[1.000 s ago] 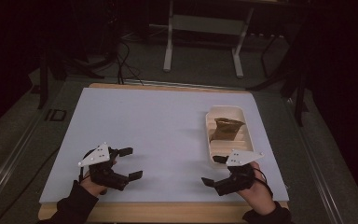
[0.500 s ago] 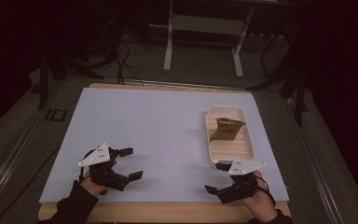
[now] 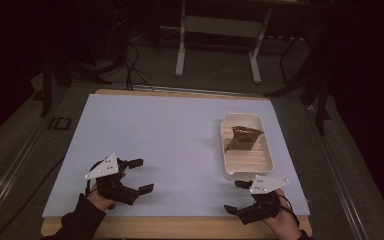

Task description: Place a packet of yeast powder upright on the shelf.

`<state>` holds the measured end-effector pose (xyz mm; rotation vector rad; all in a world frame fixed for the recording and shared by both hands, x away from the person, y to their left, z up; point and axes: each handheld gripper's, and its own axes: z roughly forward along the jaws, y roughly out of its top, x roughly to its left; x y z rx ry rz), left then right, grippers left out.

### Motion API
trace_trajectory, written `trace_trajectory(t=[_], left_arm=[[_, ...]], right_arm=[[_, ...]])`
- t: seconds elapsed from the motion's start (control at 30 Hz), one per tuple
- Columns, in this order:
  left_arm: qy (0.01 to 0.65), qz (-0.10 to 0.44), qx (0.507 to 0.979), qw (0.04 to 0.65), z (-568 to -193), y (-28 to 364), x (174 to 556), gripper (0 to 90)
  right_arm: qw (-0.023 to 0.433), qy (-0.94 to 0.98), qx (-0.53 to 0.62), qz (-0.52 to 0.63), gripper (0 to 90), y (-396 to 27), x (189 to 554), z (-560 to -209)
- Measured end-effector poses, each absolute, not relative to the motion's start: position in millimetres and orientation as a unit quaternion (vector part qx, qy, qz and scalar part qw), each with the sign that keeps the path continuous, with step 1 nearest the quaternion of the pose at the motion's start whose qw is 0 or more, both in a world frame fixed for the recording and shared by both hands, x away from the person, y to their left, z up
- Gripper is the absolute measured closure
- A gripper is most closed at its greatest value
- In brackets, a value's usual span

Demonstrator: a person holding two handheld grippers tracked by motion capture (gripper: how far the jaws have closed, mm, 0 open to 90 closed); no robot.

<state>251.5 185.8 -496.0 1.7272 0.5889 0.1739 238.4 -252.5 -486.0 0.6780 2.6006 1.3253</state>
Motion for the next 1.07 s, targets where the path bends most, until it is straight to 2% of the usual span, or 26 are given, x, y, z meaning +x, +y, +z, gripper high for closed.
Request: trace_trajectory(t=[0.37,0.47,0.7,1.07], left_arm=[[0.249,0.075,0.752,0.606,-496,182,250,6.0],[0.249,0.075,0.751,0.607,-497,182,250,6.0],[0.251,0.077,0.749,0.608,-496,185,249,6.0],[0.253,0.076,0.749,0.607,-497,185,250,6.0]], right_arm=[[0.068,0.858,0.225,0.456,13.0,-265,242,-491],[0.052,0.855,0.225,0.465,13.0,-267,244,-494],[0.067,0.859,0.218,0.458,13.8,-269,245,-494],[0.056,0.862,0.216,0.455,13.7,-266,245,-496]])
